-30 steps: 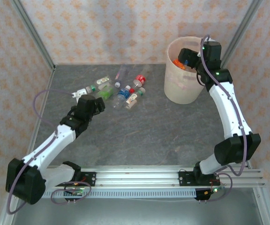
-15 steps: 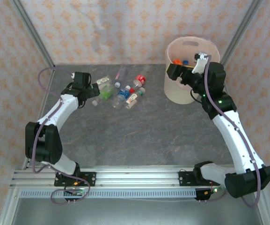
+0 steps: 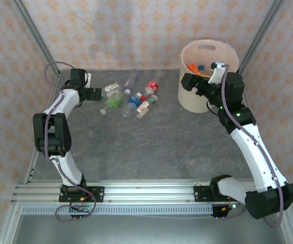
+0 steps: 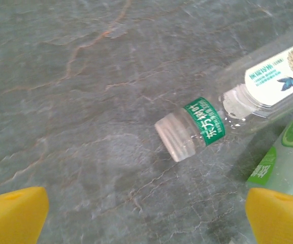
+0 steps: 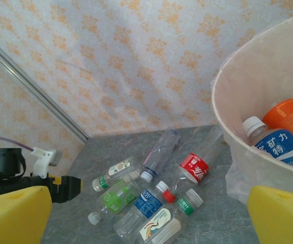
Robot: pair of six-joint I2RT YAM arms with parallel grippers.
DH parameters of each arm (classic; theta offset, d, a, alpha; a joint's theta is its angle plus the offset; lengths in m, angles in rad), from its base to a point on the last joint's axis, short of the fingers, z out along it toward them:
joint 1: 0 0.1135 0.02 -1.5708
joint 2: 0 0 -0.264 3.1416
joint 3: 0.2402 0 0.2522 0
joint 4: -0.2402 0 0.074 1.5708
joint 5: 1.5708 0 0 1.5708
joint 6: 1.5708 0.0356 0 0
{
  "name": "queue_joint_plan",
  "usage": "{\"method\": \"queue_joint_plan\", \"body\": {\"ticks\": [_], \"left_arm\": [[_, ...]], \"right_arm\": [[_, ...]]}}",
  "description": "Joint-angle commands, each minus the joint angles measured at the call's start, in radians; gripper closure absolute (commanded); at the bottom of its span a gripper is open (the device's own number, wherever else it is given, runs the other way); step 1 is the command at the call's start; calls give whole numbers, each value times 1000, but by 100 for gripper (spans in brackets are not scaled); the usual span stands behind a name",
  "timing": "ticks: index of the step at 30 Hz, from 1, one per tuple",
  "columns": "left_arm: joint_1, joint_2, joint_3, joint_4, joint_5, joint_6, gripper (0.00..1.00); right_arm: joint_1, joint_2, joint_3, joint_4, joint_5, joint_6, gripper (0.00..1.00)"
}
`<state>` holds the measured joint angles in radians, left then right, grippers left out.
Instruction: Put the plastic bottles in the bin
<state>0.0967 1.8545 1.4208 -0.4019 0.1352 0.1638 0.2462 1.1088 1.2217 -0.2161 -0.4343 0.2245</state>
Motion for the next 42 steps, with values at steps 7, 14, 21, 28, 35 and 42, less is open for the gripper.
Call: {"method": "queue_joint_plan", "body": {"ticks": [7,14,21,28,35,42], "left_arm": [[18,222,215,-76,86,388,8],[20,331,334,-164,124,552,14],[5,425,415,-224,151,602,20],[-30,466,435,-225,137,639,30],[-30,412,362,-168,160,608,52],[-26,254,207,-62,167,516,76]], "right_arm": [[4,-29,-4,35,34,-29,1],[4,-17,-2,27,63,-41,1],[4,18,19,24,72,-49,1],[3,38,25,27,66,-32,1],[4,34,22,27,62,-19,1],[4,12,6,38,54,-19,1]]}}
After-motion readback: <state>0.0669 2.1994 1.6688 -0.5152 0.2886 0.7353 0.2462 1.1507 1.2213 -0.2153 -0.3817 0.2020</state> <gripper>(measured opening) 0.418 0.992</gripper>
